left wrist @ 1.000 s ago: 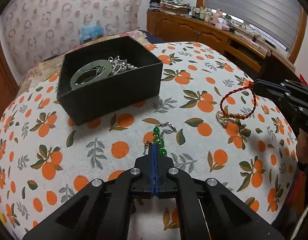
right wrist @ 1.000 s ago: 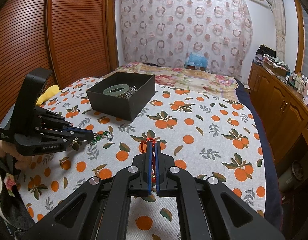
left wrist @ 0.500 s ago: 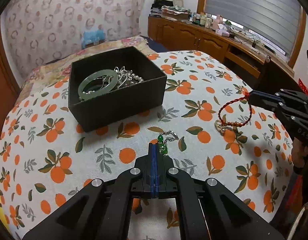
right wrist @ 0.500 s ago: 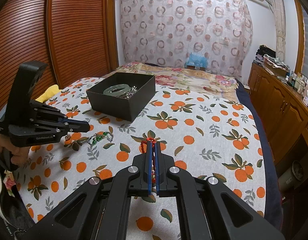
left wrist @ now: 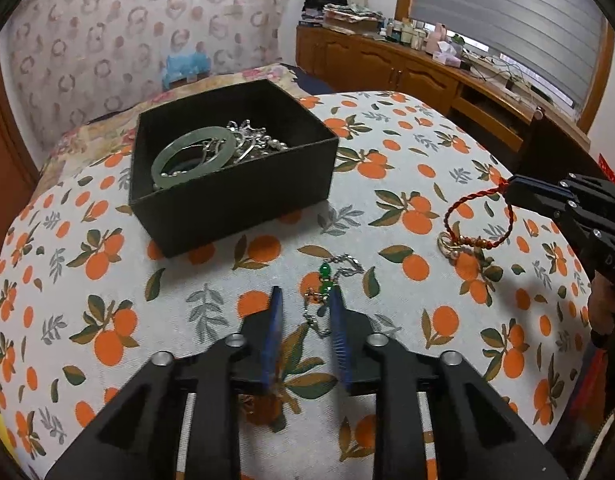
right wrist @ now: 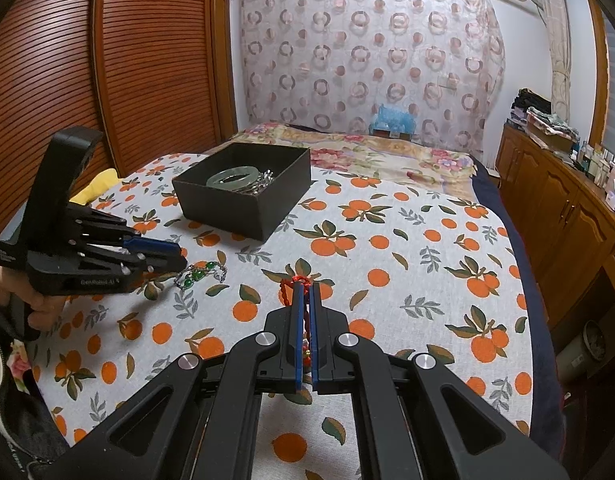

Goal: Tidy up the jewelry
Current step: 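Carry both pieces over the black box and release them inside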

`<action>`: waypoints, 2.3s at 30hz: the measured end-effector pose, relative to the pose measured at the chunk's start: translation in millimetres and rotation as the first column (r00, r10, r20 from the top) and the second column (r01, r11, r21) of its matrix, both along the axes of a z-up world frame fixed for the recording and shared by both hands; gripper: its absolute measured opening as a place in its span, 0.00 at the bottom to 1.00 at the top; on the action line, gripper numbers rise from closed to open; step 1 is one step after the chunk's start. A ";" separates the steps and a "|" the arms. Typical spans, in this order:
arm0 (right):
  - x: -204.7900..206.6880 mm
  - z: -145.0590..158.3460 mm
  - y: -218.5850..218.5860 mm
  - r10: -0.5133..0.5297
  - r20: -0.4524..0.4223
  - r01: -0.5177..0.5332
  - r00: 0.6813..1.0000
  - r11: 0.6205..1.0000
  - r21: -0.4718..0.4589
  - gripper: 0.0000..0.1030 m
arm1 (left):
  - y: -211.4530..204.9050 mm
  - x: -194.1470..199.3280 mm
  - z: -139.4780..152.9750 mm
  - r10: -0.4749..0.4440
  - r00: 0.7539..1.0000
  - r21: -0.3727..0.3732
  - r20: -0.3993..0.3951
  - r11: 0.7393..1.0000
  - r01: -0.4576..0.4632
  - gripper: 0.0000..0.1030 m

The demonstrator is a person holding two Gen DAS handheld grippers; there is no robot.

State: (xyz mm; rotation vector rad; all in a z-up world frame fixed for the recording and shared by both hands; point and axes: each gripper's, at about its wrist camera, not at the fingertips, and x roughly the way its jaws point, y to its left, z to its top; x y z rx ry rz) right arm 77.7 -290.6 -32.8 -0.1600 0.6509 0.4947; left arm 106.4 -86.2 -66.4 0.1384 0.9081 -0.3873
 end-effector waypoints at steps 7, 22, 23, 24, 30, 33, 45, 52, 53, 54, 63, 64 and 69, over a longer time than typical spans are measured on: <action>-0.8 -1.1 0.4 -0.004 0.002 0.004 1.000 1.000 0.003 0.03 | -1.9 1.9 -5.6 0.003 1.000 0.027 -0.011 1.000 -0.003 0.13; -0.5 14.1 5.8 0.012 0.027 -0.012 1.000 1.000 -0.003 0.03 | 2.0 -1.9 11.4 -0.011 0.999 0.008 0.049 1.000 0.011 0.00; -0.4 16.9 6.3 0.012 0.032 -0.012 0.999 1.000 -0.001 0.03 | 3.7 -4.3 19.3 -0.012 0.998 -0.004 0.066 1.000 0.012 0.00; 0.0 19.8 6.7 0.013 0.037 -0.013 0.999 1.000 0.001 0.03 | 3.1 -5.1 23.7 -0.012 0.997 -0.008 0.075 1.000 0.013 0.00; 2.9 38.6 15.3 0.029 0.073 -0.029 0.997 1.000 0.011 0.03 | 5.5 -7.7 59.6 -0.013 0.989 -0.039 0.146 0.999 0.019 0.00; 6.2 49.6 22.1 0.041 0.095 -0.042 0.995 0.999 0.018 0.03 | 7.8 -3.3 76.2 -0.004 0.984 -0.045 0.179 0.999 0.012 0.00; 51.9 83.4 58.6 0.080 0.139 -0.088 0.987 0.995 0.053 0.03 | 18.7 29.0 127.0 0.060 0.957 -0.050 0.284 0.998 -0.048 0.00; 88.7 79.3 75.2 0.080 0.101 -0.089 0.992 0.992 0.087 0.03 | 26.6 60.9 127.2 0.111 0.953 -0.049 0.283 0.994 -0.102 0.00; 92.7 78.3 77.6 0.084 0.097 -0.093 0.992 0.992 0.091 0.03 | 28.0 66.3 122.8 0.121 0.954 -0.046 0.276 0.993 -0.113 0.01; 96.8 76.9 80.7 0.088 0.093 -0.097 0.992 0.991 0.095 0.03 | 29.5 71.8 117.6 0.131 0.956 -0.042 0.264 0.991 -0.124 0.01; 136.2 52.3 111.5 0.131 0.019 -0.132 0.991 0.985 0.109 0.05 | 56.8 68.7 84.4 0.182 0.964 -0.078 0.192 0.982 -0.170 0.23; 137.5 50.3 112.8 0.128 0.015 -0.128 0.992 0.986 0.105 0.06 | 59.6 64.2 82.5 0.183 0.964 -0.080 0.192 0.982 -0.170 0.24; 134.6 46.5 107.8 0.125 0.007 -0.125 0.992 0.985 0.114 0.32 | 69.4 44.4 69.0 0.187 0.966 -0.071 0.177 0.982 -0.177 0.35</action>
